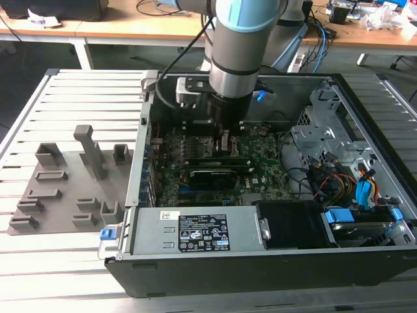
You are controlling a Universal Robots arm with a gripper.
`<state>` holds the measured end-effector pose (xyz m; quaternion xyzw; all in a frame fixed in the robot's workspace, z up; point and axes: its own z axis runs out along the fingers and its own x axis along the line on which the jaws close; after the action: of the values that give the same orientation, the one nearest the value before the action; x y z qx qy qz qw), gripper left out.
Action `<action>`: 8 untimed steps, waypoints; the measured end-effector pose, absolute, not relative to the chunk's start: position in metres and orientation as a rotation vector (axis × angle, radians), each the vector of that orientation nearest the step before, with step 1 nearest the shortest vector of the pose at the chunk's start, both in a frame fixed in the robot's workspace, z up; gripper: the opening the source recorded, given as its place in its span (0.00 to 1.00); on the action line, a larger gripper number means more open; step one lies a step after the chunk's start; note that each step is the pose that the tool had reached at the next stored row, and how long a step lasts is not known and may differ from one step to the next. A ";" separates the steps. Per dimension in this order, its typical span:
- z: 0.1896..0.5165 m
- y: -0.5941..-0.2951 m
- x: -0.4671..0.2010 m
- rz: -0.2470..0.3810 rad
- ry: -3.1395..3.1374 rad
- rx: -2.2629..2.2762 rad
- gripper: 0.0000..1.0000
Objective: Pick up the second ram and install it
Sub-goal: 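Press down the second ram until it locks into place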
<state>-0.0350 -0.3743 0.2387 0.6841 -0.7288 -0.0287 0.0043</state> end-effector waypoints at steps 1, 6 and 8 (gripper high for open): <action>0.246 -0.374 -0.034 -0.090 -2.284 2.143 0.11; 0.277 -0.374 -0.034 -0.090 -2.284 2.143 0.11; 0.295 -0.374 -0.034 -0.090 -2.284 2.143 0.11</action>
<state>-0.0344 -0.3737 0.2947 0.6841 -0.7289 -0.0287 0.0042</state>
